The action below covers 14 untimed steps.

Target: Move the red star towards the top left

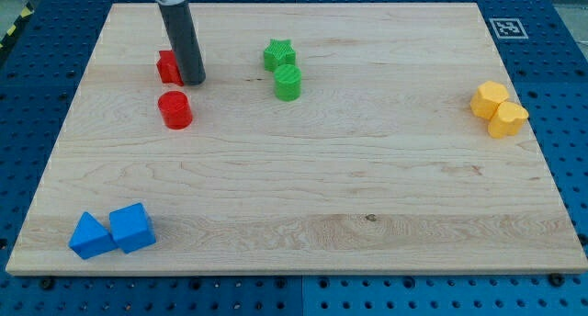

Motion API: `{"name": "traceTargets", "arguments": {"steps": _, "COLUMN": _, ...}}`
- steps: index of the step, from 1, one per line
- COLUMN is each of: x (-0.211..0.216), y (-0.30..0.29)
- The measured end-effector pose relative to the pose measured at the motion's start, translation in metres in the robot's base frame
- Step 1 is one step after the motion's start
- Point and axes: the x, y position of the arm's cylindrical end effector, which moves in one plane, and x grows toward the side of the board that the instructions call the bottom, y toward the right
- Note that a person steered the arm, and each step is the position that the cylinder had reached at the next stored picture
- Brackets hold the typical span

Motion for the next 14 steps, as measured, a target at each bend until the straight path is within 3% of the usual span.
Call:
{"name": "traceTargets", "arguments": {"steps": 1, "x": -0.012, "y": -0.007}}
{"name": "traceTargets", "arguments": {"steps": 3, "x": 0.015, "y": -0.028}}
{"name": "traceTargets", "arguments": {"steps": 5, "x": -0.006, "y": -0.043}}
{"name": "traceTargets", "arguments": {"steps": 11, "x": -0.046, "y": -0.043}}
{"name": "traceTargets", "arguments": {"steps": 12, "x": -0.045, "y": 0.004}}
{"name": "traceTargets", "arguments": {"steps": 13, "x": -0.046, "y": 0.013}}
{"name": "traceTargets", "arguments": {"steps": 14, "x": -0.056, "y": -0.015}}
